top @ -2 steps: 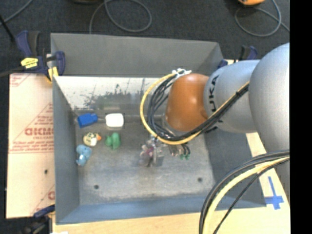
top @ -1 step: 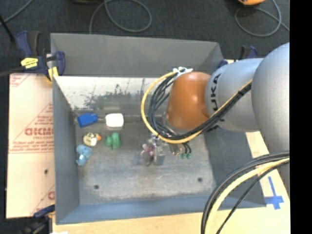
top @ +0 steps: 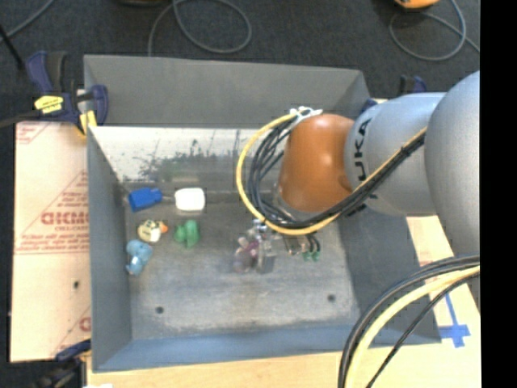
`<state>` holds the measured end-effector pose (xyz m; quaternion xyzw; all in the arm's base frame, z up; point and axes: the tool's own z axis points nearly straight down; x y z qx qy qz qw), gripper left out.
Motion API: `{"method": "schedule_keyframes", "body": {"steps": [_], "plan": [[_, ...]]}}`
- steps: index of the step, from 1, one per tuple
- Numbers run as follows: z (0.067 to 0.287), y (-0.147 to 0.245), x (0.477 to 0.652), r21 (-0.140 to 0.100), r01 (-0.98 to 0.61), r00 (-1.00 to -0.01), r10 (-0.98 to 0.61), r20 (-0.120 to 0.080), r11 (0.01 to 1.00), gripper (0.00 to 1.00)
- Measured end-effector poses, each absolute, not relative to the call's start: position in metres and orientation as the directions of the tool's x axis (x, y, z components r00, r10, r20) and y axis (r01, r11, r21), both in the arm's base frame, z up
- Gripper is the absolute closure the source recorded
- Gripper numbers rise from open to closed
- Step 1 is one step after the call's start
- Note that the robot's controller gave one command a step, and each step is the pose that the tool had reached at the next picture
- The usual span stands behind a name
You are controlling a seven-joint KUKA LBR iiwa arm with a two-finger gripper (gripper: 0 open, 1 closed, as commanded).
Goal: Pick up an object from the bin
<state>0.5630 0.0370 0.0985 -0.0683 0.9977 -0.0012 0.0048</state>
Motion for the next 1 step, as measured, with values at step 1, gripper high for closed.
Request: {"method": "schedule_keyframes", "body": {"steps": [1], "plan": [[0.1208,0.0369,0.5631,-0.003,-0.136,-0.991,-0.136,-0.010,0.991,1.00]]}}
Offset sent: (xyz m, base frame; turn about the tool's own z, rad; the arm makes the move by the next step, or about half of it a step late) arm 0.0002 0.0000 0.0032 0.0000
